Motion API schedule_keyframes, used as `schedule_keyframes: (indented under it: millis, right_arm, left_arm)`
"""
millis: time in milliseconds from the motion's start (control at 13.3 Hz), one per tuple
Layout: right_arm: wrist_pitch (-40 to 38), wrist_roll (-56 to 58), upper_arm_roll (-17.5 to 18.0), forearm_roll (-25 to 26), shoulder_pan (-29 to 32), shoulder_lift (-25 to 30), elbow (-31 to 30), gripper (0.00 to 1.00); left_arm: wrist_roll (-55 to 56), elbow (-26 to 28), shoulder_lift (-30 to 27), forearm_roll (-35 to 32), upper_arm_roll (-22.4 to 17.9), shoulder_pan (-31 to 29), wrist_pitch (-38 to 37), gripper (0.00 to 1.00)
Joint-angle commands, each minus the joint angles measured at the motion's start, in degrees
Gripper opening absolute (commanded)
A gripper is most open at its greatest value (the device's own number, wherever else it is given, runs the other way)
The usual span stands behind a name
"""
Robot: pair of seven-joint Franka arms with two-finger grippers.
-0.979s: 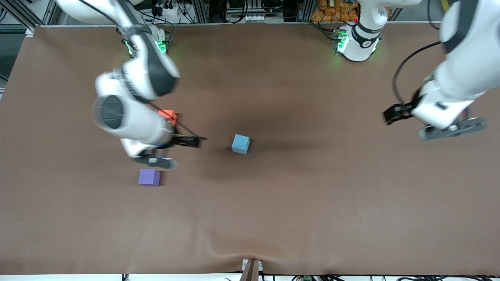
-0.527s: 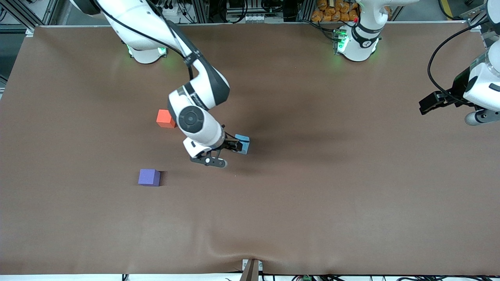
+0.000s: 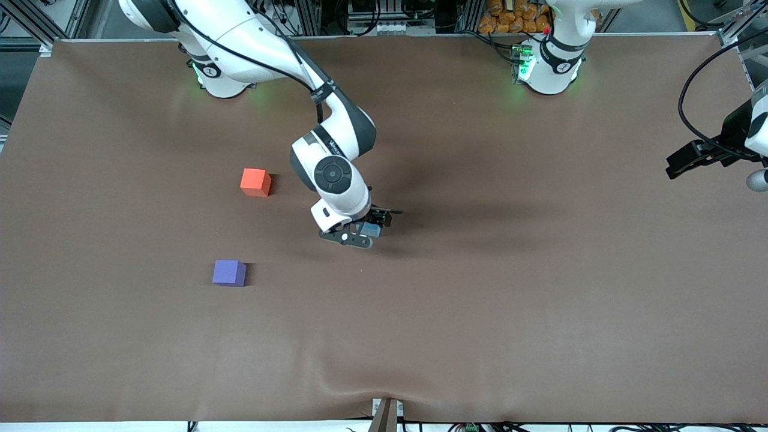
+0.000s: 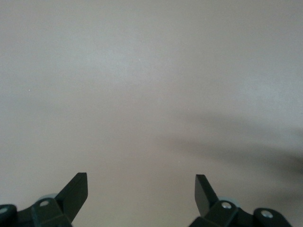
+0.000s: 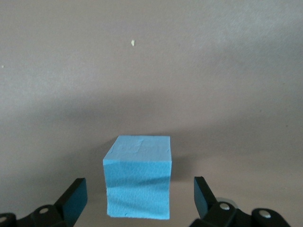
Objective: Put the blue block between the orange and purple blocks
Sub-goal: 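Grasp the light-blue cube with the right gripper while the left gripper withdraws, then carry the cube with the right gripper between the orange and purple cubes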
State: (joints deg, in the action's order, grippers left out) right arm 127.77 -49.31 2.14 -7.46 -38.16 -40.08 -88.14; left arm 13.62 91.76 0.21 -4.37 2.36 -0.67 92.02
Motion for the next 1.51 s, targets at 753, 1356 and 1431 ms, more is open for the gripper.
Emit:
schedule_keyframes:
  millis: [753, 1356, 1431]
  right_arm:
    - [-4.8, -2.8, -0.6, 3.8, 2.4, 0.3, 2.1, 0.00]
    - [-19.9, 31.3, -0.5, 2.9, 24.0, 21.1, -12.8, 0.00]
    - [-16.4, 33.4, -0.6, 2.4, 24.8, 22.2, -16.5, 0.00]
  left_arm:
    - [-4.4, 0.2, -1.5, 1.1, 0.4, -1.7, -1.5, 1.00]
    - [-4.4, 0.3, -1.3, 1.3, 0.5, -1.7, -1.4, 1.00]
    - [-4.4, 0.3, -1.2, 1.3, 0.5, -1.7, -1.4, 1.00]
